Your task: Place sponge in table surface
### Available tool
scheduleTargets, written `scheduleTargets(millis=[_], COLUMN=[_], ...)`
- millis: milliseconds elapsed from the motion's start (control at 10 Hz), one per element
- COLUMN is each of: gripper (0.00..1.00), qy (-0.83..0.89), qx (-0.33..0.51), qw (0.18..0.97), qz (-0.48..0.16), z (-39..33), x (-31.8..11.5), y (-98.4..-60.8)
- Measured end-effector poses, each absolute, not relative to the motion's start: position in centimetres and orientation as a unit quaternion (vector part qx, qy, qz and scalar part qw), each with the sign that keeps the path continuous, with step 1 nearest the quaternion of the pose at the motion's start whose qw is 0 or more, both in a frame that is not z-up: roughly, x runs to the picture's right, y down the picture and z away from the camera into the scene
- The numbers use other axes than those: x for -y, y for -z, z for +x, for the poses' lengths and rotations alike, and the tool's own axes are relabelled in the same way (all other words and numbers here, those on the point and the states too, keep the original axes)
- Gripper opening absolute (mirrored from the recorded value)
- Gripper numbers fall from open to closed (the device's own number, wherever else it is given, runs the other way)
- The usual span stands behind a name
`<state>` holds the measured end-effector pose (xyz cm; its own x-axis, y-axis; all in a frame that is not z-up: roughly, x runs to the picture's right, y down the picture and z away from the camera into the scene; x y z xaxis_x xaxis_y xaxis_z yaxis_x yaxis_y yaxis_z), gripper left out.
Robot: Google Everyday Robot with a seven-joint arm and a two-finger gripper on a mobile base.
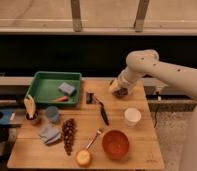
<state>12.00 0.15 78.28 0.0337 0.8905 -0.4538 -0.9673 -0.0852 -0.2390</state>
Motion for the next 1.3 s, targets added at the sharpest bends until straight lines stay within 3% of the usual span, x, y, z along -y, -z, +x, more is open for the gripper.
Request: scheduleTargets(millis=[500,1300], gripper=[0.71,0.71], qy=[-0.62,-0.595], qx=[0.044,0.058], qw=[0.721,0.735], qz=[-0.306,-0.318], z=[-0.2,-3.9], x=[3.1,3.2], y=[-76.5,-77.4])
